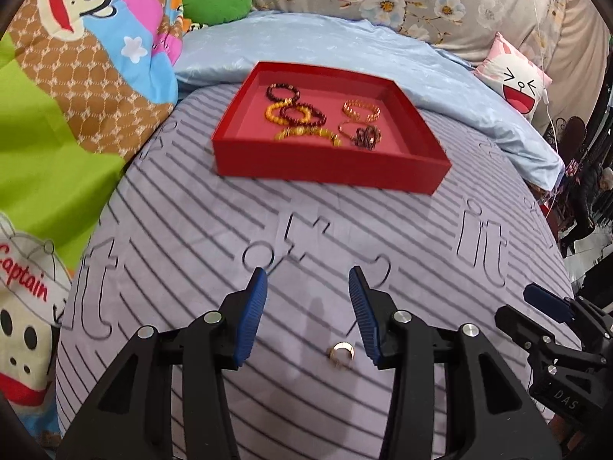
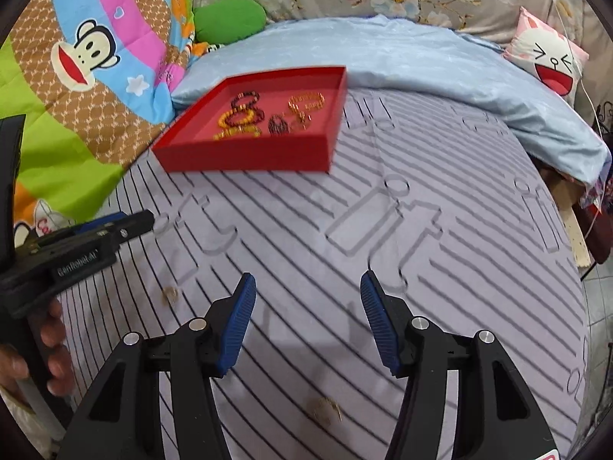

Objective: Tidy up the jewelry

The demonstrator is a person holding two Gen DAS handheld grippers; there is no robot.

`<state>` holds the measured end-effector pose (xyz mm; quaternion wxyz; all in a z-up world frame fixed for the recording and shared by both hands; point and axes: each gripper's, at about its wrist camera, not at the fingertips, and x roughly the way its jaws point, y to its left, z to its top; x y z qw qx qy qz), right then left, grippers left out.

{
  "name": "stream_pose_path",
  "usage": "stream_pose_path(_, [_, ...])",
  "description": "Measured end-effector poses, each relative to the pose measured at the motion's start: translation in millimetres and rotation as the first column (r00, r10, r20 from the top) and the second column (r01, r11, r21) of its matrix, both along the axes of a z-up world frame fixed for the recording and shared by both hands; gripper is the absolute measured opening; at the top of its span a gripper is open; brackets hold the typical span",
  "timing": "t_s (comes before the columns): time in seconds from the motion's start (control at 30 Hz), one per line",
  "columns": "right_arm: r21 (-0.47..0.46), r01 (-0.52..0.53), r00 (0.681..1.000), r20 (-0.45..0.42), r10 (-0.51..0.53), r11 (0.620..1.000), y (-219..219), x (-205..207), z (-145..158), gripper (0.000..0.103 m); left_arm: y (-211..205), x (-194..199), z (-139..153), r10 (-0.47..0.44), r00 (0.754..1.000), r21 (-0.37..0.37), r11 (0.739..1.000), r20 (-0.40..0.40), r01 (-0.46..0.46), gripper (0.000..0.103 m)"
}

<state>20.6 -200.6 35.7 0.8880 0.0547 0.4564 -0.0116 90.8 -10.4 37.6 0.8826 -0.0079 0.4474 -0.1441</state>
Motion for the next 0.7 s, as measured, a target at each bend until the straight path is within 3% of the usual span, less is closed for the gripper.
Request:
stream_pose_path(0.43, [-0.009,0.023,0.997,-0.079,-0.024,1.0,-6,-51,-31,0.053,16,-38,-18,0.018,0.998,-0.022,1.0,-0.058,-0.019,0.042])
stream_pose_path(0.7, [-0.032,0.025,0.996,-0.082,-0.028,0.999,-4,-53,-38,0.03,13,-48,-24,0.005,0.997,-0.019,1.0,-0.073,-0.007,0.042])
